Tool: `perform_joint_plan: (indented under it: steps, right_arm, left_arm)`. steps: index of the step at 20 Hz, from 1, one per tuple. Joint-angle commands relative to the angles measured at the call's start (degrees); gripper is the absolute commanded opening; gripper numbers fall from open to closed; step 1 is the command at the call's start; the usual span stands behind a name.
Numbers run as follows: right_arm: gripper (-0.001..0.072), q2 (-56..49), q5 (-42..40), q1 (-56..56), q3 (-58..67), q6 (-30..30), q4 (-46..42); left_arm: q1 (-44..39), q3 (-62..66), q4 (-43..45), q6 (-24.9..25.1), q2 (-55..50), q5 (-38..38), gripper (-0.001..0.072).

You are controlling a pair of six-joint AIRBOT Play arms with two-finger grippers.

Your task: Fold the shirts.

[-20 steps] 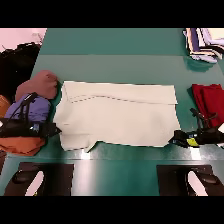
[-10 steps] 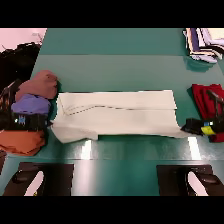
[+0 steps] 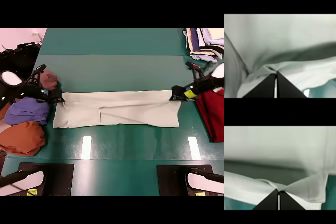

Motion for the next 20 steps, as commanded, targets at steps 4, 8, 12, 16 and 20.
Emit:
perform_joint_plan:
  steps: [4, 8, 12, 16, 20]
  right_arm:
    - [0.0287, -13.4, -1.2, 0.4, 14.8, -1.5, 0.1]
    - [0.0373, -14.1, 4.2, -3.1, 16.8, -6.1, 3.1]
    - [0.0374, -12.4, 8.4, -11.7, 12.2, -7.3, 3.2]
    - [0.0578, -10.1, 3.7, -21.3, -0.2, -11.6, 12.8]
    - [0.0592, -14.0, 3.0, -24.5, -7.3, -16.3, 21.8]
  left_arm:
    - [0.1, 6.7, -0.4, 0.3, -8.9, 5.9, 0.0206]
    - [0.1, 10.9, -1.0, 0.3, -8.9, -2.2, 0.0480]
    - [0.0, 11.4, -7.6, 2.5, -8.9, -6.0, 0.0038]
    - [-4.2, 11.4, -10.2, 2.5, -8.9, -4.1, 0.0025]
    - [-13.3, 11.4, -10.3, 2.2, -8.9, 1.5, 0.0024]
